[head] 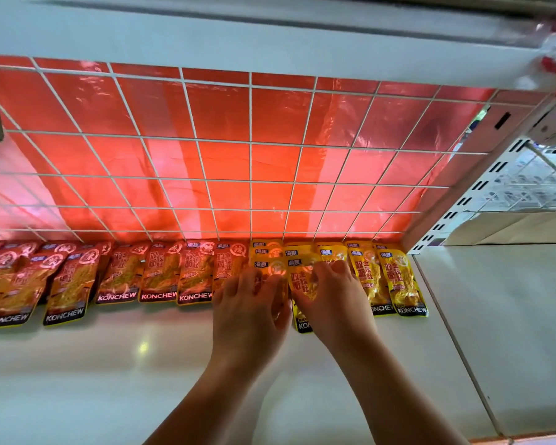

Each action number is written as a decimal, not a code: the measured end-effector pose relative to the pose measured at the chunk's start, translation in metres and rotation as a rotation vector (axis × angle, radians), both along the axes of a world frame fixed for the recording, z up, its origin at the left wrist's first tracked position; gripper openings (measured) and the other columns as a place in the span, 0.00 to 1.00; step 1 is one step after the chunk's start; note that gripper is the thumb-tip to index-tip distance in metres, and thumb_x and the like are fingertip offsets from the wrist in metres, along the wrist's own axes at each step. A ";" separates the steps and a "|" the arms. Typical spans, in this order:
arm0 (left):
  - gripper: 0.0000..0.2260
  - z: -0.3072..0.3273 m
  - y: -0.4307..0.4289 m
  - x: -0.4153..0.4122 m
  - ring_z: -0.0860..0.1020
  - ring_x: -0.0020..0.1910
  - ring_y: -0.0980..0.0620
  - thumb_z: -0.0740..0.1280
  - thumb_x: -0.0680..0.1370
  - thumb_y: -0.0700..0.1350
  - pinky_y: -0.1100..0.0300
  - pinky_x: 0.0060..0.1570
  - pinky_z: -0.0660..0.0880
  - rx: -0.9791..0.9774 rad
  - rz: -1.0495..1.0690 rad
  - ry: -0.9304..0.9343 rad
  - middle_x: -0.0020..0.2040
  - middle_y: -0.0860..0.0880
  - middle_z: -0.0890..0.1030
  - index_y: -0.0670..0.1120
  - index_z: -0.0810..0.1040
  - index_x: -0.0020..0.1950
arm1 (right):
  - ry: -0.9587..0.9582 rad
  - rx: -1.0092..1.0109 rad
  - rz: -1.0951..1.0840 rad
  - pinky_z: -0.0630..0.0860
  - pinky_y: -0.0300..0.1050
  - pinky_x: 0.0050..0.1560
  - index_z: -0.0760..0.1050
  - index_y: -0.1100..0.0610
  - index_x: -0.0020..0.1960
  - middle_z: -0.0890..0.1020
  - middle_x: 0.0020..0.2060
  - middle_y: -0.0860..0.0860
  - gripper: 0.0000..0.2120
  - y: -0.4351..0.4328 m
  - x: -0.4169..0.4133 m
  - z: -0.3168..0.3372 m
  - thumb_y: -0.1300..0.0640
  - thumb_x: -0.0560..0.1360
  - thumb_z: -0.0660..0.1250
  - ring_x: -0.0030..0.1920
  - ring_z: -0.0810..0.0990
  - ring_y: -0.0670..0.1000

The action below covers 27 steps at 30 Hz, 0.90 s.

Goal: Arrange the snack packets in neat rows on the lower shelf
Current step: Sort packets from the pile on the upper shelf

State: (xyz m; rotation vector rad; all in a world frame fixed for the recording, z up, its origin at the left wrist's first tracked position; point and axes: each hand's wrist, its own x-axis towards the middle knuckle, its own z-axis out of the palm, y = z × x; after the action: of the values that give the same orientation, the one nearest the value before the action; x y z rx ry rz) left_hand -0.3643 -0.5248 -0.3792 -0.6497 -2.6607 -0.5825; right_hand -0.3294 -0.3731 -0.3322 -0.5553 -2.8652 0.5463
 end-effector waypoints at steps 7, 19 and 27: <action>0.22 0.003 -0.002 0.001 0.75 0.60 0.40 0.77 0.70 0.56 0.45 0.57 0.75 -0.003 0.003 -0.050 0.62 0.46 0.78 0.56 0.81 0.63 | 0.059 0.002 -0.016 0.71 0.45 0.39 0.77 0.53 0.52 0.77 0.48 0.53 0.17 0.001 0.005 -0.001 0.43 0.71 0.75 0.44 0.79 0.58; 0.21 0.013 -0.007 0.005 0.76 0.57 0.43 0.62 0.75 0.58 0.49 0.55 0.73 0.053 0.001 -0.077 0.61 0.49 0.79 0.56 0.80 0.67 | 0.100 -0.039 0.034 0.74 0.46 0.39 0.78 0.53 0.53 0.77 0.48 0.51 0.14 0.010 0.014 0.024 0.46 0.73 0.73 0.44 0.79 0.55; 0.22 0.002 -0.005 0.016 0.71 0.70 0.42 0.66 0.77 0.50 0.46 0.61 0.72 -0.026 -0.025 -0.086 0.66 0.51 0.76 0.55 0.77 0.71 | -0.115 0.057 0.275 0.78 0.52 0.55 0.68 0.45 0.72 0.69 0.69 0.49 0.29 0.005 0.022 0.015 0.49 0.73 0.71 0.64 0.73 0.59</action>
State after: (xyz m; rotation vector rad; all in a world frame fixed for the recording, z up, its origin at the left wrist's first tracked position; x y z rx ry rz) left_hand -0.3480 -0.5303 -0.3768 -0.6806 -2.7478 -0.5971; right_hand -0.3071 -0.3683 -0.3176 -0.1888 -3.0772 0.4835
